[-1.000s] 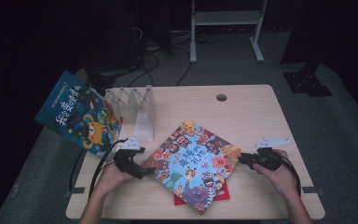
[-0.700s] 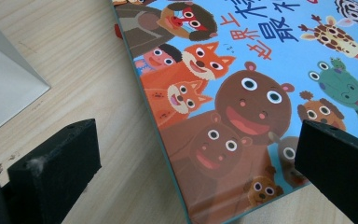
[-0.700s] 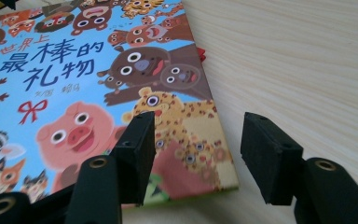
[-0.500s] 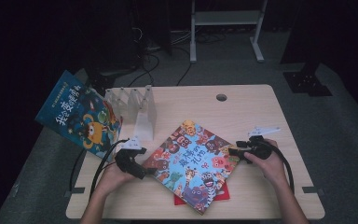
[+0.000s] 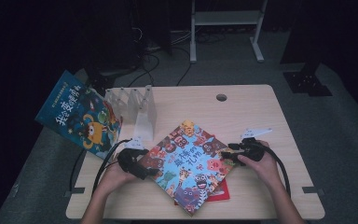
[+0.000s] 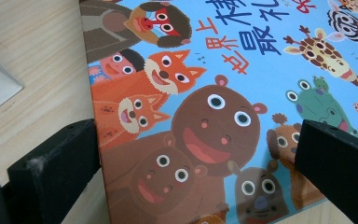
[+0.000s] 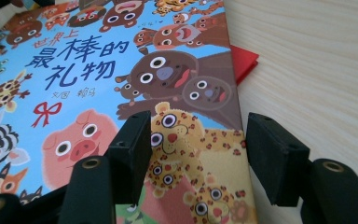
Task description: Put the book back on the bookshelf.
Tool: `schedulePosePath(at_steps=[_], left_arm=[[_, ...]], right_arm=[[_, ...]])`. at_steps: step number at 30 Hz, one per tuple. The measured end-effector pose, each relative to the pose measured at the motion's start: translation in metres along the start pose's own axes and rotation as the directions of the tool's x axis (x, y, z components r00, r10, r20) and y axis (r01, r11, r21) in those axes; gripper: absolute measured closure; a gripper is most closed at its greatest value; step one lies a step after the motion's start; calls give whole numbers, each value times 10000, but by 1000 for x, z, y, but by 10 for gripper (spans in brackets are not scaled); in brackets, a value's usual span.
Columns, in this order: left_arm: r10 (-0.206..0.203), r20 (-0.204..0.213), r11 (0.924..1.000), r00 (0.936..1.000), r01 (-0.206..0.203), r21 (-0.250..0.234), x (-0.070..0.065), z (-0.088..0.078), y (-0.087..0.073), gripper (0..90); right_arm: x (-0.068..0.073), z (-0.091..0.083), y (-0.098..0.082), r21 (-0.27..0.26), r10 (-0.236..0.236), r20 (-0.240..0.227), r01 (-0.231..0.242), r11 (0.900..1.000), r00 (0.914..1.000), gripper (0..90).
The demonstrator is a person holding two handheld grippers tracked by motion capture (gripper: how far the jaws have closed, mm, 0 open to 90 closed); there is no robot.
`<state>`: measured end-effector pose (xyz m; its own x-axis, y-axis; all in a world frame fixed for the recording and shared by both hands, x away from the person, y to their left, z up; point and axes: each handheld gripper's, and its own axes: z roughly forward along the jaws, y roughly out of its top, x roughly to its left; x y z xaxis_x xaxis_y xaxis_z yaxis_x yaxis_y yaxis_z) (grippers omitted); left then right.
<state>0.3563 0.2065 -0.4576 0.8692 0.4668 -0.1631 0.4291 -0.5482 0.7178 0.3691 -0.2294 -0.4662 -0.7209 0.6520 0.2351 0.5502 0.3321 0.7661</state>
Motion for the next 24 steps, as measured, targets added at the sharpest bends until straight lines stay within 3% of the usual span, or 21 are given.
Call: schedulePosePath(at_steps=[7, 18, 21, 23, 24], left_arm=[[-113, 17, 9998, 9999, 112, 182, -3, -10, -6, 0], [-160, 101, 9991, 9998, 156, 392, -9, -17, -12, 0], [-169, 124, 9989, 9998, 163, 440, -8, -15, -10, 0], [-115, 35, 9983, 9999, 113, 577, -6, -14, -7, 0], [-102, -50, 9979, 9999, 105, 646, -5, -14, -5, 0]], right_arm=[[11, 6, 4, 28, -421, 39, 421, 9991, 9991, 403], [17, 11, 5, -16, -573, -174, 573, 9984, 9982, 407], [17, 8, 5, -24, -600, -43, 600, 9982, 9982, 462], [18, 1, 4, -19, -720, 435, 722, 9974, 9965, 483], [18, 1, 4, -19, -720, 435, 722, 9974, 9965, 483]])
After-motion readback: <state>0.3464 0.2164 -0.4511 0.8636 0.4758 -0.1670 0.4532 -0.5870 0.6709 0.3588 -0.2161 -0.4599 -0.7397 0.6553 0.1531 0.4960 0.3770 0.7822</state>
